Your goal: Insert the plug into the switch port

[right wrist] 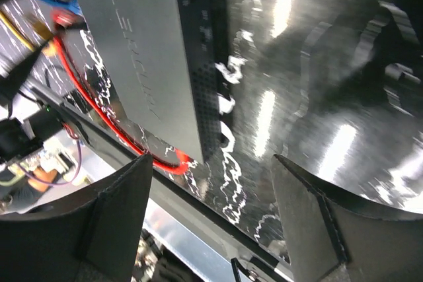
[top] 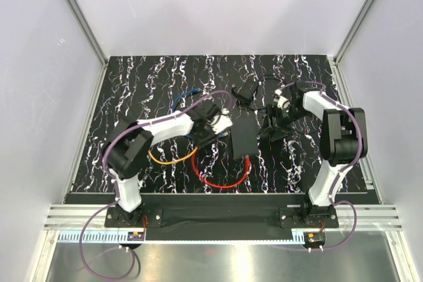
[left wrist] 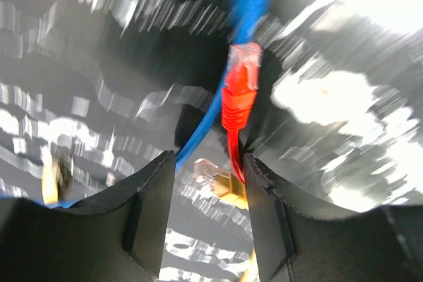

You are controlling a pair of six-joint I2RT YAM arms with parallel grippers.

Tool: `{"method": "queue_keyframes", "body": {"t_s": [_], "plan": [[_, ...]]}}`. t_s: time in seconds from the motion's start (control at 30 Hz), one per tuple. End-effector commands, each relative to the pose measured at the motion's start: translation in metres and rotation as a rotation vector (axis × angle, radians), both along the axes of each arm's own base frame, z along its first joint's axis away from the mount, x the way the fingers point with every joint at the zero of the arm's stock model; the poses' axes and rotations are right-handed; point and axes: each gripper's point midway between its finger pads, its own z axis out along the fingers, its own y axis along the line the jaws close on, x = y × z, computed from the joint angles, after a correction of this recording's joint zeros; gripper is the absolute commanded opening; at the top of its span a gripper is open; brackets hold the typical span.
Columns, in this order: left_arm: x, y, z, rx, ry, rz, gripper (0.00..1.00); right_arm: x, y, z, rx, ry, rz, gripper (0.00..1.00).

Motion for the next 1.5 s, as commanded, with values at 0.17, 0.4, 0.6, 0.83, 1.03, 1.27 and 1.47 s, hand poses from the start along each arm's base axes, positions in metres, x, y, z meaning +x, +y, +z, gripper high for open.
{"method": "queue_keyframes", "body": {"t_s": [0.17, 0.4, 0.6, 0.83, 1.03, 1.27, 1.47], "plan": [[-0.031, 0.101, -0.023, 0.113, 0.122, 0.138, 0.41, 0.002, 0.031, -0.013, 0.043, 0.01, 0.045, 0.75], [-0.027, 0.127, -0.013, 0.074, 0.142, 0.265, 0.39, 0.002, 0.048, -0.023, 0.068, 0.047, 0.07, 0.71], [-0.008, 0.135, 0.008, -0.04, 0.13, 0.359, 0.63, -0.002, 0.068, -0.032, 0.088, 0.084, 0.101, 0.69], [0.006, 0.097, 0.082, -0.339, 0.049, 0.355, 0.85, 0.01, 0.105, -0.024, 0.226, 0.123, 0.091, 0.68], [0.008, 0.068, 0.121, -0.528, 0.024, 0.332, 0.88, 0.048, 0.138, -0.006, 0.336, 0.062, 0.09, 0.7], [0.012, 0.053, 0.113, -0.571, 0.067, 0.322, 0.88, 0.074, 0.134, 0.019, 0.276, -0.095, 0.11, 0.74], [0.012, 0.029, 0.112, -0.582, -0.012, 0.23, 0.85, 0.055, 0.105, 0.016, 0.104, -0.149, 0.106, 0.76]]}}
